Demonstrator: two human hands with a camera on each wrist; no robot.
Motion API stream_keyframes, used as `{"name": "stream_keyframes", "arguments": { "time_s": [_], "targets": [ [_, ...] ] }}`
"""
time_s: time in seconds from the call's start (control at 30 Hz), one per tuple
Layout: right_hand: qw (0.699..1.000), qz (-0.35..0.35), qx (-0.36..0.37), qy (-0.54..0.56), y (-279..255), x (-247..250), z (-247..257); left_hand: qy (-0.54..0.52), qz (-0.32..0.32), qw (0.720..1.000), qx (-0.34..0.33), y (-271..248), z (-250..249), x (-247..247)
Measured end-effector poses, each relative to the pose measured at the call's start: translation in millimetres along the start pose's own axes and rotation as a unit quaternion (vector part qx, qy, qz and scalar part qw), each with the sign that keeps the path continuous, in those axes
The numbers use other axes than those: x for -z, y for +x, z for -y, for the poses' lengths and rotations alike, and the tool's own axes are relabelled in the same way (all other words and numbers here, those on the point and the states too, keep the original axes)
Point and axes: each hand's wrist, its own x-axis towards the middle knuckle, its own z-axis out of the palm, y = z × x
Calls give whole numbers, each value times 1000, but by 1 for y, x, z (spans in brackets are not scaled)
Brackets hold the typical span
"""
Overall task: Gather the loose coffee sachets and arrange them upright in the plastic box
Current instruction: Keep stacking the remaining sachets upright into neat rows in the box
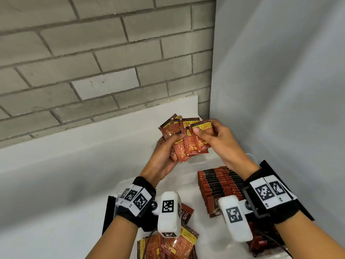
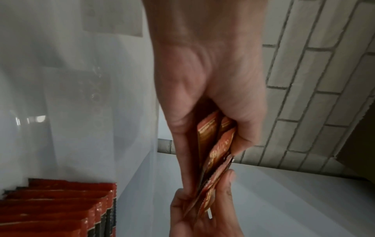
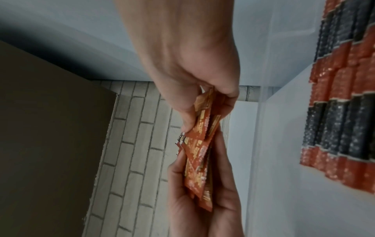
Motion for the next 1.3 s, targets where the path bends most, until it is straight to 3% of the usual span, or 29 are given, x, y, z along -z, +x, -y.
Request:
{"name": "stream_keyframes", "arguments": {
  "time_s": [0.23,0.43,0.63,0.8,1.0,1.1,1.3],
  "targets": [
    [998,4,-64,11,2,5,-3,13,-15,1000,-18,-1,1,-2],
    [998,-44,-40,19,4,9,-1,3,-10,1000,-18,-2,0,-2],
    [998,-26,-48,29,4,8,-1,-6,-4,1000,-23,-2,0,-2],
    [997,-77,-16,7,6,15,3,-4,1,1000,-8,-2,0,-3],
    [995,17,-80,63,3,8,3,4,1,1000,-8,-3,-1,-4],
    [989,31,-105,97,4,9,4,-6,-6,1000,-24,-2,-2,-3],
    [995,62,-72,33,0,6,3,-9,-37,999,-32,-1,-1,-4]
  ]
}}
